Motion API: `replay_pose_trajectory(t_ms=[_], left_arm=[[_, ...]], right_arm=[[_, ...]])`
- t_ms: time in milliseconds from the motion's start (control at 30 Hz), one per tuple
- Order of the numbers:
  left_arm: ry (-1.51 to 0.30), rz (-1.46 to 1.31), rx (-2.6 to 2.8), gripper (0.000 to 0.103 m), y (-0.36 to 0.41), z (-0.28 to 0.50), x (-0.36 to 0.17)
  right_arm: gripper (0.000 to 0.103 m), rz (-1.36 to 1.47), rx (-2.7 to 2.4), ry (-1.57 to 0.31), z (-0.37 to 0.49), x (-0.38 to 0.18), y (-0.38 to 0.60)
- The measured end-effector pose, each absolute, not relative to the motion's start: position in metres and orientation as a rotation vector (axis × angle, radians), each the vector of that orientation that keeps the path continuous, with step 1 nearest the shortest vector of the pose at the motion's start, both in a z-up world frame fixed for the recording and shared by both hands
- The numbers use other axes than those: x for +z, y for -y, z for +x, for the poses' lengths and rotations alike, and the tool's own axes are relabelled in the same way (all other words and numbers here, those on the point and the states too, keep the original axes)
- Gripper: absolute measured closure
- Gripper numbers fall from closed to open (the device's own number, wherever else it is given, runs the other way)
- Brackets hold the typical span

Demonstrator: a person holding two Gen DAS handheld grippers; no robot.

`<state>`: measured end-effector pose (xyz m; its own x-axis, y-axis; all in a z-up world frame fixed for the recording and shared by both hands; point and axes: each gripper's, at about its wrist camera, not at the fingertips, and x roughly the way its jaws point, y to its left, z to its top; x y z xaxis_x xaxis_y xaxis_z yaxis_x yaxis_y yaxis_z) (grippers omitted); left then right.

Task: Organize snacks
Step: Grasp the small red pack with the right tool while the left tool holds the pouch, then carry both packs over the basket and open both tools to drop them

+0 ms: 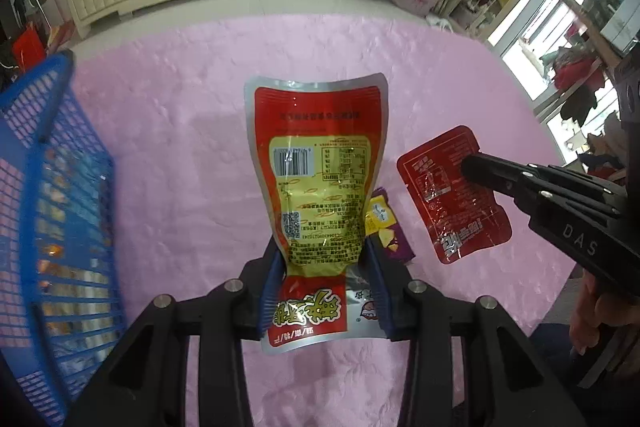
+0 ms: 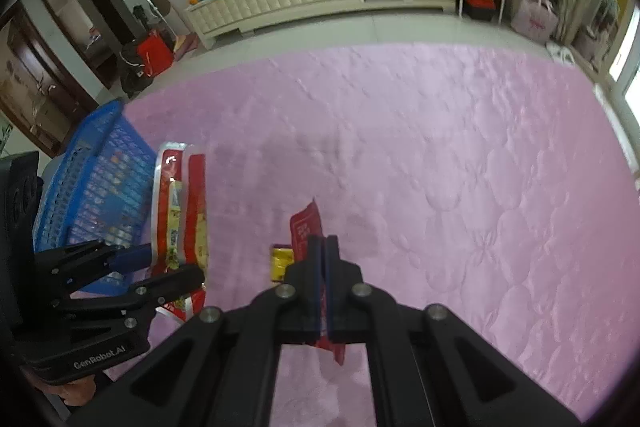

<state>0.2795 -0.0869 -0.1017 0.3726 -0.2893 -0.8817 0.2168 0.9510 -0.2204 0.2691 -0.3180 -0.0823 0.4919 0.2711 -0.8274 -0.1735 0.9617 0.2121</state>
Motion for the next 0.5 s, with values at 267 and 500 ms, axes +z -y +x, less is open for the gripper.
replay_pose_trajectory(t_ms=[267, 500], left_arm=[[-1.036, -0.086, -0.315, 0.066, 0.042, 0.249, -0.057], [-0.970, -0.095, -0.256, 0.066, -0.015, 0.221, -0.023]], right_arm=[[0.099, 0.055, 0.330, -0.947, 0.255, -0.033, 0.265], [0.099, 0.009, 0.404, -0.905, 0.249, -0.011, 0.213]])
